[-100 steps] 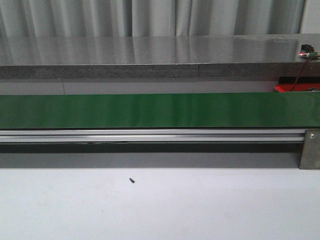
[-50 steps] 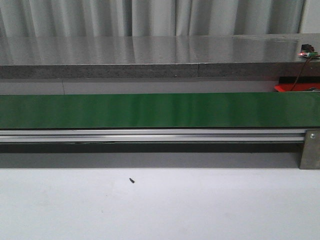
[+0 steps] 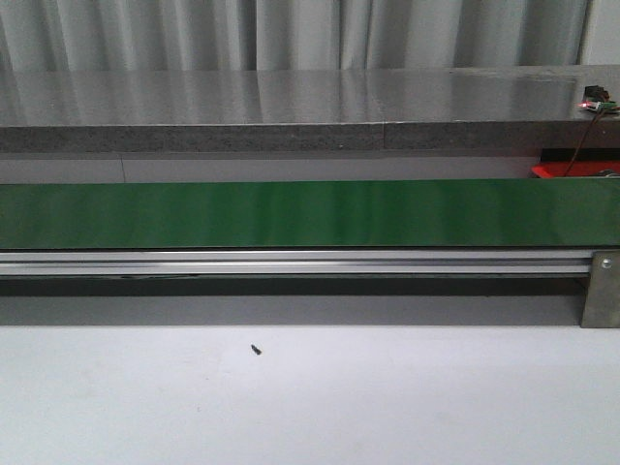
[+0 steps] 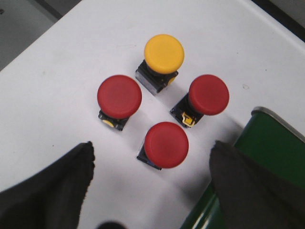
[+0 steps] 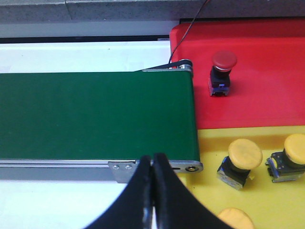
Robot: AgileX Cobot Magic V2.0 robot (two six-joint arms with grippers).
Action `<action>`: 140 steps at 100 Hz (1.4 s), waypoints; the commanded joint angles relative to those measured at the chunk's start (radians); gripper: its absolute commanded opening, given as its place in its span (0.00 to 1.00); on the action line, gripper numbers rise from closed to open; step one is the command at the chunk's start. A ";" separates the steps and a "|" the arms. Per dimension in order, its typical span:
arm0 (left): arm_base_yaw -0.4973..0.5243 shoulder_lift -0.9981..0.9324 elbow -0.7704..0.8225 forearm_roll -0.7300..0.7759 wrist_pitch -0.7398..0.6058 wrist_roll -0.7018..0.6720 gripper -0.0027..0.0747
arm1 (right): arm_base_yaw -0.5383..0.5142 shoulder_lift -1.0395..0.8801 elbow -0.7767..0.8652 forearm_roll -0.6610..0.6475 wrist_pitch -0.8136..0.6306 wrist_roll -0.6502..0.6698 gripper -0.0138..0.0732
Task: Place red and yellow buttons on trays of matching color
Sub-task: 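Close the left gripper on a red button's cap and lift it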
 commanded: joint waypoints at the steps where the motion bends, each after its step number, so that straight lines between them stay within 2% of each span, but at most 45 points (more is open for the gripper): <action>1: 0.001 0.021 -0.109 -0.014 -0.003 -0.001 0.76 | 0.001 -0.006 -0.026 0.012 -0.072 -0.006 0.09; 19: 0.019 0.138 -0.265 -0.007 0.121 -0.052 0.75 | 0.001 -0.006 -0.026 0.012 -0.072 -0.006 0.09; 34: 0.032 0.207 -0.350 0.081 0.206 -0.116 0.74 | 0.001 -0.006 -0.026 0.012 -0.072 -0.006 0.09; 102: 0.039 0.344 -0.411 0.098 0.197 -0.140 0.74 | 0.001 -0.006 -0.026 0.012 -0.072 -0.006 0.09; 112: 0.039 0.344 -0.417 0.098 0.182 -0.140 0.65 | 0.001 -0.006 -0.026 0.012 -0.072 -0.006 0.09; 131: 0.039 0.344 -0.427 0.098 0.184 -0.140 0.33 | 0.001 -0.006 -0.026 0.012 -0.072 -0.006 0.09; 140: 0.039 0.344 -0.433 0.098 0.182 -0.138 0.25 | 0.001 -0.006 -0.026 0.012 -0.072 -0.006 0.09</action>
